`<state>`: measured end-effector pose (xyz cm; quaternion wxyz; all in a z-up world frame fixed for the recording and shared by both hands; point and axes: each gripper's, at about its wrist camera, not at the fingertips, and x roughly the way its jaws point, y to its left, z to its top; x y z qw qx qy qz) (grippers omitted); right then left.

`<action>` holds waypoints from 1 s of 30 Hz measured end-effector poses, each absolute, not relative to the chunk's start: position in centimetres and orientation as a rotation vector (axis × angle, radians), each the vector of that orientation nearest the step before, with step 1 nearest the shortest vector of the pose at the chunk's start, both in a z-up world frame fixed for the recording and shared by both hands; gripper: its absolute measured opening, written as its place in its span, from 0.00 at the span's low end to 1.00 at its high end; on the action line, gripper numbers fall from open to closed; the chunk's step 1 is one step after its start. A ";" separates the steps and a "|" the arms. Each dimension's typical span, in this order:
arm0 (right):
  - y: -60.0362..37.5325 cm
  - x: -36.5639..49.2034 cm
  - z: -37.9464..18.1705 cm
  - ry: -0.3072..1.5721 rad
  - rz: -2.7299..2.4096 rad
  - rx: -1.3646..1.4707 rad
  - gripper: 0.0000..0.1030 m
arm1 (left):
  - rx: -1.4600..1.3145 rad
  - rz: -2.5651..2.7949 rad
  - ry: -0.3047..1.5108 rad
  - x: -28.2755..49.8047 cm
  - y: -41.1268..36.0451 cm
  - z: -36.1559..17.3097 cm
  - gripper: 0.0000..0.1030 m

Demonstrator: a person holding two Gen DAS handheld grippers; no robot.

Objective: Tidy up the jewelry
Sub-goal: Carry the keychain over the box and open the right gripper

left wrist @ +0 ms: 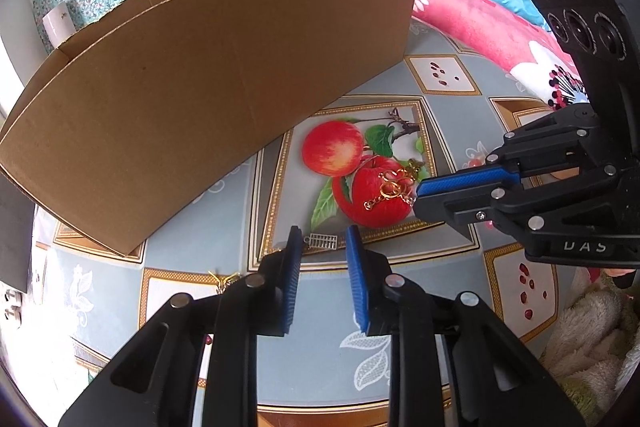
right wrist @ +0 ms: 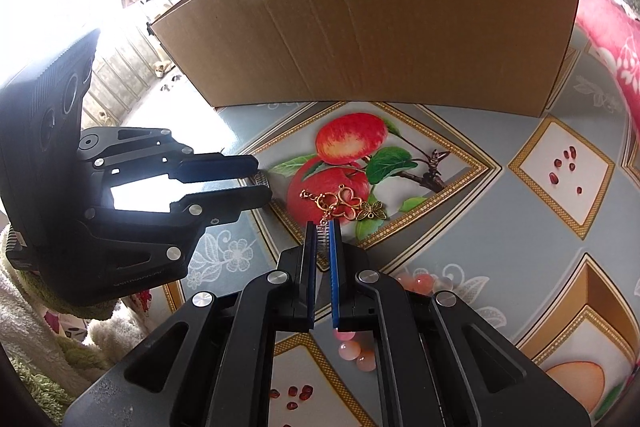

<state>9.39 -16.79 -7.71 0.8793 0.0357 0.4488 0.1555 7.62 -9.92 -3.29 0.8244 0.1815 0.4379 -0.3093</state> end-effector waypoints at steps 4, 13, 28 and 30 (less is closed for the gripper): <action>-16.8 9.5 -7.7 0.935 0.326 0.075 0.04 | 0.377 -0.661 0.921 7.6 -9.9 -3.3 0.21; -16.6 9.3 -7.2 0.932 0.326 0.088 0.04 | 0.382 -0.657 0.885 7.5 -9.8 -3.4 0.14; -15.0 8.9 -5.6 0.890 0.352 0.092 0.04 | 0.345 -0.645 0.813 6.6 -8.4 -1.0 0.13; -14.8 8.6 -5.0 0.870 0.355 0.088 0.04 | 0.325 -0.641 0.790 6.3 -7.9 0.1 0.13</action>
